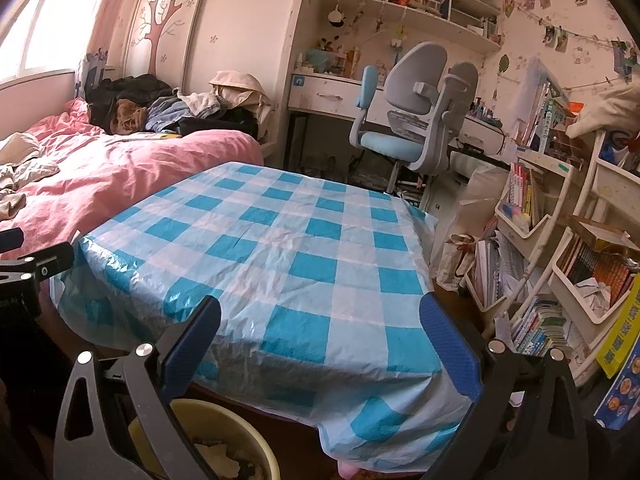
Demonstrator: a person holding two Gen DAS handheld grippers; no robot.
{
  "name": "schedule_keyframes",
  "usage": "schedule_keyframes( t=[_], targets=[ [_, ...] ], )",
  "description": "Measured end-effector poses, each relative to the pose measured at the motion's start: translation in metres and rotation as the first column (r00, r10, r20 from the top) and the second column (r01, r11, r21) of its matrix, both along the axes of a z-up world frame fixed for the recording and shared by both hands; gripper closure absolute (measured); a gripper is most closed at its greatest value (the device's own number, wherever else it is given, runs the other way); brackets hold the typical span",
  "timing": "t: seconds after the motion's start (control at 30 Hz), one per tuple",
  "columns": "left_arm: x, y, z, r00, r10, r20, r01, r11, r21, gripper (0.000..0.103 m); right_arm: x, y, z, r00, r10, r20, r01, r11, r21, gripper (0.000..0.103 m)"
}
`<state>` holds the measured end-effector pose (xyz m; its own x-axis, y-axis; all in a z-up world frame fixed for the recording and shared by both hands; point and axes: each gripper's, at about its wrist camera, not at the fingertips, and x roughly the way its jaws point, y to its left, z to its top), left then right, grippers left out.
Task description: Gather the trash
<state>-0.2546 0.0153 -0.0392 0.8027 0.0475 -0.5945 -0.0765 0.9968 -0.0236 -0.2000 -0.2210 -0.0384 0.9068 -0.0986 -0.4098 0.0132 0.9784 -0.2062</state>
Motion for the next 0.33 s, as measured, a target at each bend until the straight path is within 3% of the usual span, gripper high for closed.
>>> schedule_keyframes(
  t=[0.33],
  targets=[
    [0.003, -0.0003, 0.0023, 1.0, 0.007, -0.023, -0.007, 1.0, -0.008, 0.007, 0.0019, 0.0024, -0.0018, 1.0, 0.01, -0.023, -0.01, 1.0, -0.018, 0.008]
  ],
)
